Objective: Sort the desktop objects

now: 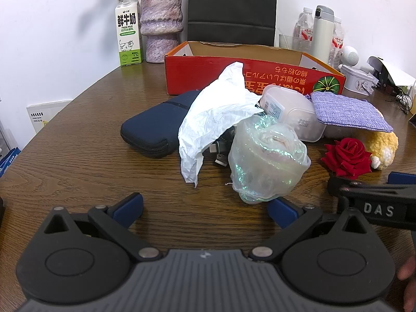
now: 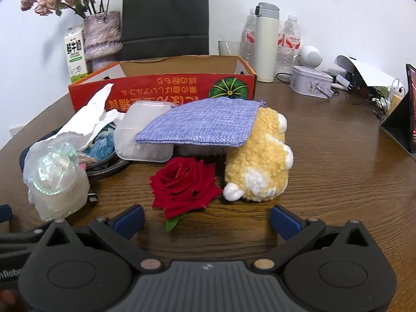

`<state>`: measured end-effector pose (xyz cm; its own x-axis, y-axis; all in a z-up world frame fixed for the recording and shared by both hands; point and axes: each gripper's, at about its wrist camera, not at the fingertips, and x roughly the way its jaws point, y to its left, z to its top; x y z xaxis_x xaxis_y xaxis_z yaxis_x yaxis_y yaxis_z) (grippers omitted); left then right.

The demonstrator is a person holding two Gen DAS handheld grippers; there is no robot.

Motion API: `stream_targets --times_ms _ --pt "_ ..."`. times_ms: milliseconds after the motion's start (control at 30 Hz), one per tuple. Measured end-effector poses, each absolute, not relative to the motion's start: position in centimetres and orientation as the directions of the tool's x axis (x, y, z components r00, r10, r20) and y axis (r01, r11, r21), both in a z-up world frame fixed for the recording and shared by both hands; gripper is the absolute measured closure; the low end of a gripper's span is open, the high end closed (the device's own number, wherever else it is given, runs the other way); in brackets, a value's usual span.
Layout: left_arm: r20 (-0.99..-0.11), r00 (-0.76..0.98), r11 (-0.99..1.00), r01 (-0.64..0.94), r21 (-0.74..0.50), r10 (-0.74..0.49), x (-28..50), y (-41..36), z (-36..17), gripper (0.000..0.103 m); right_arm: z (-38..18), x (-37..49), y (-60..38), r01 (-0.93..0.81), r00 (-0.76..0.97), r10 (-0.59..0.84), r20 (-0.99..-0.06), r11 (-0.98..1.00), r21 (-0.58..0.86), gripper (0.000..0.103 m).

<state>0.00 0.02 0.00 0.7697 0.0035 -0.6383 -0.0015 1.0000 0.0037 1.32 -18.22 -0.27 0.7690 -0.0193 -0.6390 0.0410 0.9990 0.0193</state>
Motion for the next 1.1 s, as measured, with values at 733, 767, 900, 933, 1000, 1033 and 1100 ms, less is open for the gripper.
stream_targets --times_ms 733,767,900,933,1000,1033,1100 --pt "-0.638 0.770 1.000 0.001 0.002 0.000 -0.01 0.16 -0.02 0.000 -0.24 0.66 -18.90 -0.038 0.767 0.041 -0.640 0.999 0.018 0.000" --pt "-0.638 0.770 1.000 0.001 0.002 0.000 -0.01 0.16 -0.02 0.000 -0.24 0.66 -18.90 -0.038 0.767 0.041 -0.640 0.999 0.018 0.000" --pt "-0.638 0.770 1.000 0.001 0.002 0.000 -0.01 0.15 -0.02 0.000 -0.24 0.65 -18.90 -0.037 0.767 0.040 -0.640 0.999 0.018 0.000" --pt "-0.638 0.770 1.000 0.001 0.002 0.001 -0.01 0.16 -0.02 0.000 -0.24 0.65 -18.91 -0.037 0.767 0.040 -0.640 0.999 0.018 0.000" --pt "-0.638 0.770 1.000 0.001 0.002 0.001 -0.01 0.14 -0.02 0.000 -0.24 0.66 -18.91 -0.037 0.767 0.040 -0.640 0.999 0.018 0.000" --pt "-0.638 0.770 1.000 0.001 0.002 0.001 -0.01 0.14 -0.02 0.000 -0.23 0.65 -18.92 -0.037 0.767 0.040 -0.640 0.999 0.018 0.000" --pt "-0.638 0.770 1.000 0.001 0.002 0.001 -0.01 0.14 -0.02 0.000 -0.24 0.65 -18.92 -0.037 0.767 0.040 -0.640 0.999 0.018 0.000"
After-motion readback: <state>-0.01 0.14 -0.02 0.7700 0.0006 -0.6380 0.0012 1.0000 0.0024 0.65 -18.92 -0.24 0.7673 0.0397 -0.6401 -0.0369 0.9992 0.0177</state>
